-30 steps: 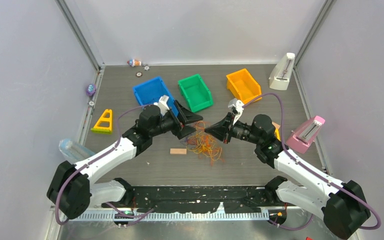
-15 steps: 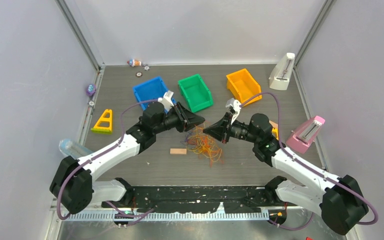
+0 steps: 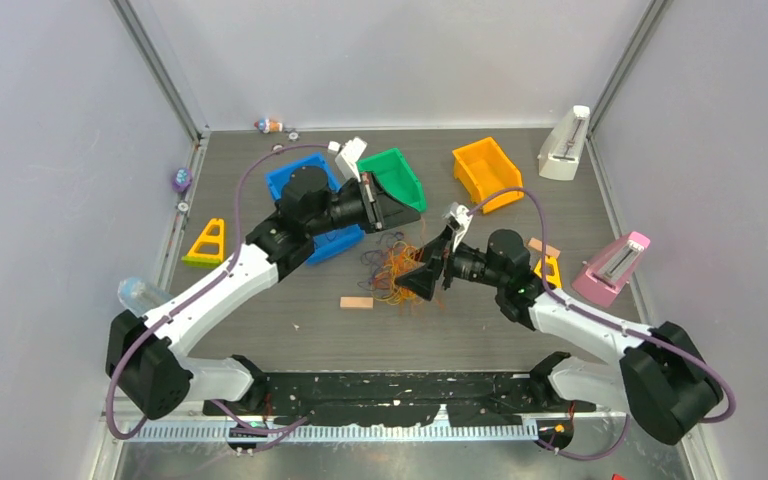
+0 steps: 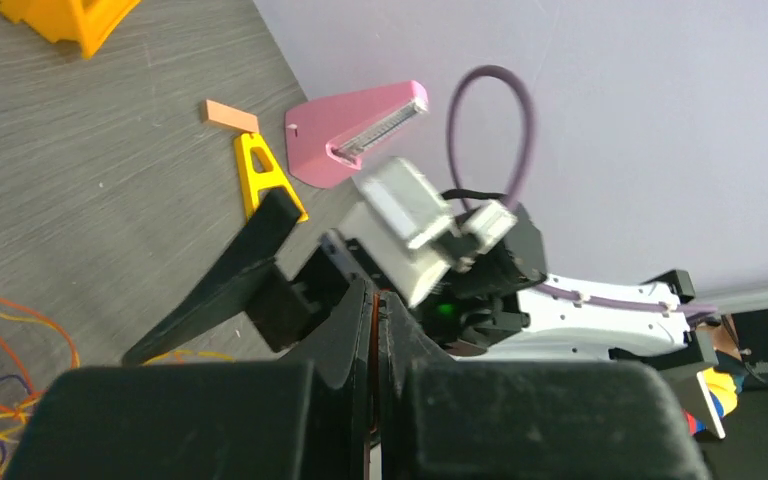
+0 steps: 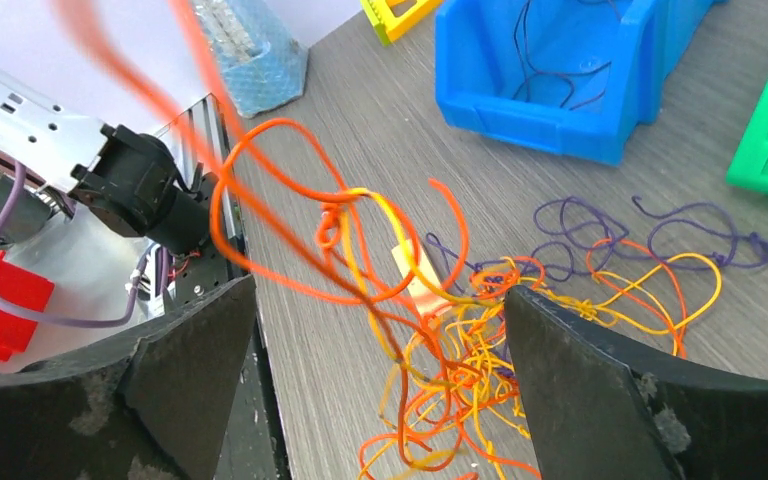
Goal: Untangle the cables
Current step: Untie the cable.
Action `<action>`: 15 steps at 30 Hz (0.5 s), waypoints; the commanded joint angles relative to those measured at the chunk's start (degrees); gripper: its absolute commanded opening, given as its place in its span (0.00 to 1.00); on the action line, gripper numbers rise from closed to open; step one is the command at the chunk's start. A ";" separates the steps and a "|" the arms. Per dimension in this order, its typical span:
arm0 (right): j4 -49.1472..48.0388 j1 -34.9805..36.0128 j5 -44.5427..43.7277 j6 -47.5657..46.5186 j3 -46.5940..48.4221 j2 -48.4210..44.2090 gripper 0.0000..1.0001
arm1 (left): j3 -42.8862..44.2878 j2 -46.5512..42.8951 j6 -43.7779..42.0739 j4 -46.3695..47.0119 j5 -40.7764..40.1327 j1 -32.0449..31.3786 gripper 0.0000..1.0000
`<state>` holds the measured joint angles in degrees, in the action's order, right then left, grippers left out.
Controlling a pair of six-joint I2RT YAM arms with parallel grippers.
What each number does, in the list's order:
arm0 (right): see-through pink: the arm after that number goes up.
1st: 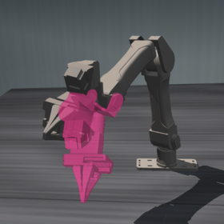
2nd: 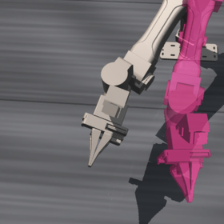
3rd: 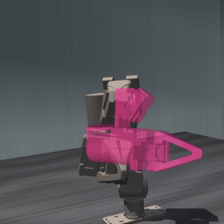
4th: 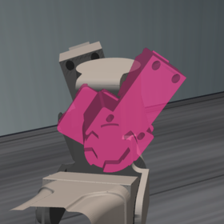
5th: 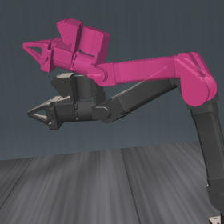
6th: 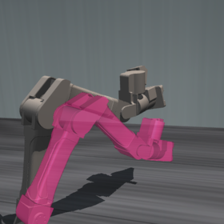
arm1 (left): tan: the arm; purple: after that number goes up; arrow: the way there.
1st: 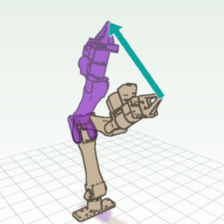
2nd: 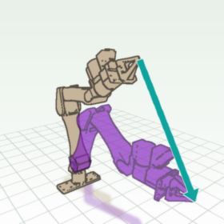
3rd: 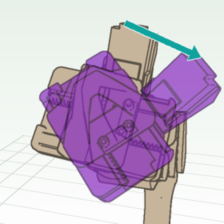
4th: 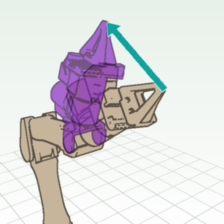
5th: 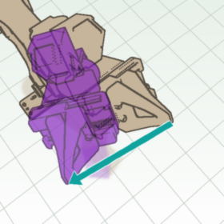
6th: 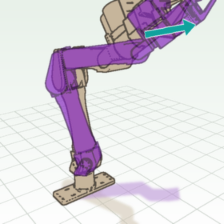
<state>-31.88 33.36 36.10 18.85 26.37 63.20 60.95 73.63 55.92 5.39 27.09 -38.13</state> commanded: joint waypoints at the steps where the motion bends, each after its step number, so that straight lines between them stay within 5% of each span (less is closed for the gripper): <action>1: -5.75 0.12 -0.91 1.85 0.27 4.20 0.95 | 4.05 -0.74 -5.30 -1.16 4.51 0.25 0.00; 6: -7.67 0.12 -1.72 5.54 -0.11 10.90 0.69 | 7.78 -1.29 -5.54 -0.15 5.42 2.17 0.00; 11: -12.59 0.12 -4.09 8.60 -4.42 13.03 0.54 | 13.96 -3.44 -8.80 -2.98 4.67 7.75 0.00; 14: -7.99 -0.11 -9.76 9.22 -5.38 12.59 0.20 | 18.05 -4.79 -11.64 -6.01 3.38 11.21 0.00; 15: -6.56 -0.51 -11.15 9.30 -5.57 12.15 0.16 | 19.33 -5.33 -13.19 -8.50 2.25 12.29 0.00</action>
<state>-38.94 33.36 31.64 26.22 21.47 76.25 73.91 72.71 48.36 0.51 30.92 -29.32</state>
